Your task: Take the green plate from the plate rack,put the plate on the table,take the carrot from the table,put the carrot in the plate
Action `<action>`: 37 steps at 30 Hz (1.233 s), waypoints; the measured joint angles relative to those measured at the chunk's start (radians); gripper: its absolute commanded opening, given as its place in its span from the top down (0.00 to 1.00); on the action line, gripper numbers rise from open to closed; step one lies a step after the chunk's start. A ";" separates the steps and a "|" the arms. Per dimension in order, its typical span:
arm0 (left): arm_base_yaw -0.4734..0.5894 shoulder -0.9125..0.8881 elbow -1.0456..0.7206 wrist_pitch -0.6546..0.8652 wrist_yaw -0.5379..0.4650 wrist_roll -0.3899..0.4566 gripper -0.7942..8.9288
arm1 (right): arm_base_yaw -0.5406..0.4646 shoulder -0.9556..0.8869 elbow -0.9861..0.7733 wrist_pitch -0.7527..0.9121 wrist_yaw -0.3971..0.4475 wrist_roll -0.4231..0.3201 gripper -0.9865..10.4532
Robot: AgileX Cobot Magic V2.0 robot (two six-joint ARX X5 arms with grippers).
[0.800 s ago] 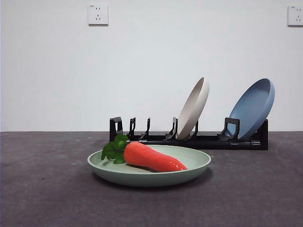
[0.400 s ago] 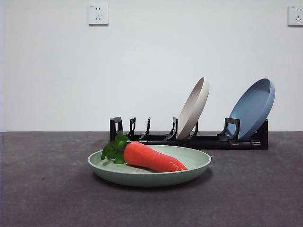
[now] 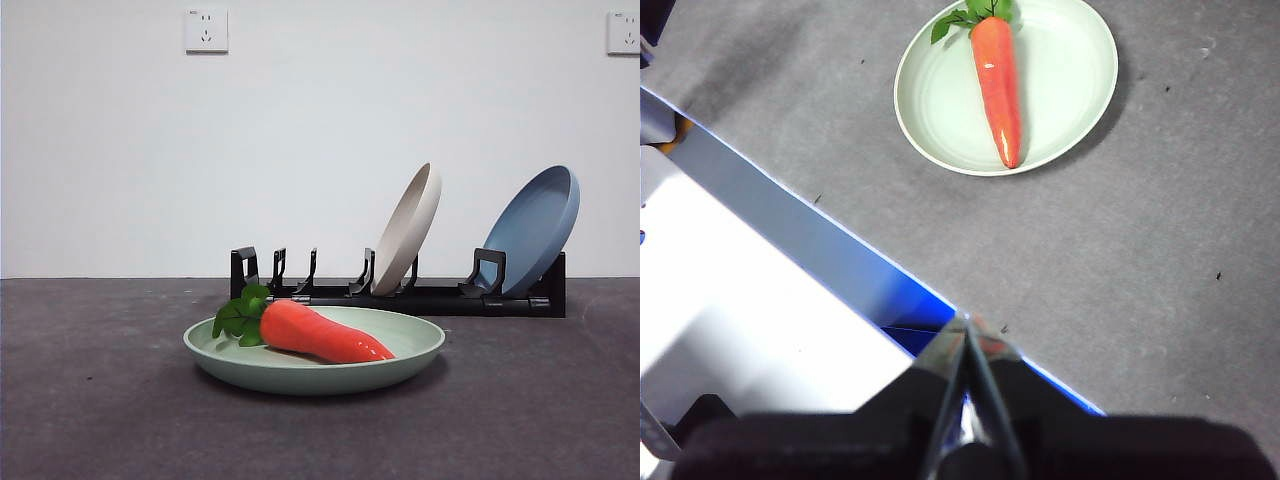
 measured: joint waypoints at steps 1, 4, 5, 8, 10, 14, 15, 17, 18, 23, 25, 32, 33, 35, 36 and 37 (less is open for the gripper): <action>0.000 0.000 0.000 0.000 0.000 0.000 0.92 | 0.000 0.000 0.000 0.000 0.000 0.000 0.91; 0.000 0.000 0.000 0.000 0.000 0.000 0.92 | 0.000 0.000 0.000 0.000 0.000 0.000 0.91; 0.000 0.000 0.000 0.000 0.000 0.000 0.92 | 0.000 0.000 0.000 0.000 0.000 0.000 0.91; 0.000 0.000 0.000 0.000 0.000 0.000 0.92 | 0.000 0.000 0.000 0.000 0.000 0.000 0.91; 0.000 0.000 0.000 0.000 0.000 0.000 0.92 | 0.000 0.000 0.000 0.000 0.000 0.000 0.91; 0.000 0.000 0.000 0.000 0.000 0.000 0.92 | 0.000 0.000 0.000 0.000 0.000 0.000 0.91; 0.000 0.000 0.000 0.000 0.000 0.000 0.92 | -0.001 0.000 0.000 0.000 0.000 0.000 0.91; 0.000 0.000 0.000 0.000 0.000 -0.001 0.92 | -0.024 -0.011 0.000 0.001 0.021 -0.011 0.91; 0.000 0.000 0.000 0.000 0.000 -0.001 0.92 | -0.051 -0.022 0.000 0.005 0.035 -0.016 0.91; 0.000 0.000 0.000 0.000 0.000 -0.004 0.92 | -0.257 -0.130 -0.051 0.203 0.026 -0.024 0.91; 0.000 0.000 0.000 0.000 0.000 -0.004 0.92 | -0.365 -0.193 -0.104 0.300 -0.012 -0.033 0.91; 0.000 0.000 0.000 0.000 0.000 -0.006 0.92 | -0.594 -0.407 -0.417 0.598 -0.027 -0.089 0.91; 0.000 0.000 0.000 0.000 0.000 -0.006 0.92 | -0.611 -0.439 -0.476 0.655 -0.027 -0.090 0.91; 0.000 0.000 0.000 0.000 0.000 -0.006 0.92 | -0.631 -0.492 -0.584 0.753 -0.027 -0.090 0.91; 0.000 0.000 0.000 0.000 0.000 -0.006 0.92 | -0.637 -0.517 -0.638 0.802 -0.026 -0.090 0.91; 0.000 0.000 0.000 0.000 0.000 -0.006 0.92 | -0.640 -0.538 -0.689 0.844 -0.025 -0.089 0.91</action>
